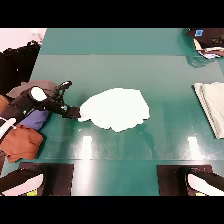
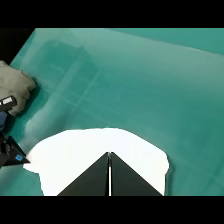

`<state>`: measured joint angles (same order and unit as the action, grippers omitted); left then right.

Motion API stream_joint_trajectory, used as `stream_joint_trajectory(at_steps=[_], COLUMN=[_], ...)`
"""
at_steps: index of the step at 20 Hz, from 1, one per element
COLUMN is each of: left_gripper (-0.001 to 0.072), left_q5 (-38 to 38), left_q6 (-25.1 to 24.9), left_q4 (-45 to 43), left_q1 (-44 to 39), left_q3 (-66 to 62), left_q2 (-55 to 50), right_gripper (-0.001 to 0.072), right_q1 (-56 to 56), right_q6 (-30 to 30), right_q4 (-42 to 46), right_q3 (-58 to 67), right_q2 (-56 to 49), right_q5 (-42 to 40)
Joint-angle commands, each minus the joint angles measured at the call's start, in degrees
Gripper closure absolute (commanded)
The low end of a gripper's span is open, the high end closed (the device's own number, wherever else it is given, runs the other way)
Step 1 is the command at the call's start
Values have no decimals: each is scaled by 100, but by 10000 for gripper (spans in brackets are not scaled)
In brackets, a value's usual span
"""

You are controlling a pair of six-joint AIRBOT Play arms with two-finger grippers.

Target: Fold the shirts.

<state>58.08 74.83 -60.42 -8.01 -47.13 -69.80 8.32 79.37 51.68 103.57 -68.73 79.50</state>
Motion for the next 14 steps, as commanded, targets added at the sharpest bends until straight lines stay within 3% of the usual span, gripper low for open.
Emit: stream_joint_trajectory(at_steps=[1, 5, 6, 7, 8, 14], left_gripper=[686, 686, 686, 686, 686, 686], left_q5=[-352, 48, 149, 197, 212, 197], left_q6=[-136, -140, -140, -138, -138, -138], left_q4=[225, -11, -33, -37, -35, -39], left_q1=[15, 13, 13, 13, 13, 13], left_q3=[144, -433, -647, -841, -1034, -1388], left_q2=[7, 11, 11, 11, 11, 4], right_gripper=[688, 686, 616, 399, 229, 223], right_q1=[2, 2, 2, 2, 2, 385], right_q6=[157, 474, 479, 479, 476, 52], right_q4=[380, 1346, 1429, 1432, 1390, -236], right_q3=[-435, -2188, -2743, -3252, -3792, -5880], right_q2=[98, 479, 542, 549, 514, -341], right_q5=[199, 254, 262, 260, 212, -922])
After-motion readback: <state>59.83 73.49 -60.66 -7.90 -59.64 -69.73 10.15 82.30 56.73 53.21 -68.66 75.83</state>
